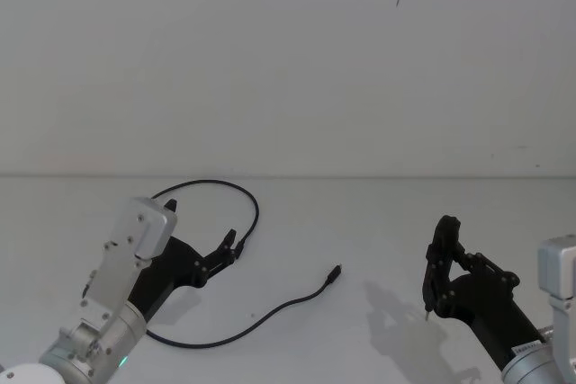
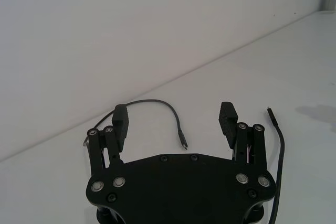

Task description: Pick up the data cable with the one hand.

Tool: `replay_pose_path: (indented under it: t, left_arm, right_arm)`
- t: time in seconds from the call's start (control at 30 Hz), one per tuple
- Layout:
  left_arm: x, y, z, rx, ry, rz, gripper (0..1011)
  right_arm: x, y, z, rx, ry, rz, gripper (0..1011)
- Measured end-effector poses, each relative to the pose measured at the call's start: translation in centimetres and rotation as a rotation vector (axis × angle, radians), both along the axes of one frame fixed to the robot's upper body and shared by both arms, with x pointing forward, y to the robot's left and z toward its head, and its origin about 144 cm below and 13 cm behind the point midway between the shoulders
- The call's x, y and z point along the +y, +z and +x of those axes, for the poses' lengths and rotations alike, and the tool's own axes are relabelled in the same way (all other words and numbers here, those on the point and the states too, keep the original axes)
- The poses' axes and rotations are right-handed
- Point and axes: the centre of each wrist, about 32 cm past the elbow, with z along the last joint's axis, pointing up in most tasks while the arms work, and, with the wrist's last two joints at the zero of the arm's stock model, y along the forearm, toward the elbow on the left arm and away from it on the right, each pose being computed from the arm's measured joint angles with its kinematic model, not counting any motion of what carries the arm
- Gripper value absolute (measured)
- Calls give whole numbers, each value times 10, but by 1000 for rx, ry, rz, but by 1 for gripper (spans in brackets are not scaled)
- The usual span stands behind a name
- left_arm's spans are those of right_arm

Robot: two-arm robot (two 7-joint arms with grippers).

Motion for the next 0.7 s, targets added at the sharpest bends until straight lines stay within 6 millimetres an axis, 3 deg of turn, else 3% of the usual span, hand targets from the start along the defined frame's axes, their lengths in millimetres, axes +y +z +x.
replay_pose_path:
  t: [0.7]
  left_arm:
    - [1, 0, 2, 4, -17, 5, 1001]
  right_arm:
    - [0, 0, 0, 0, 0, 0, 269]
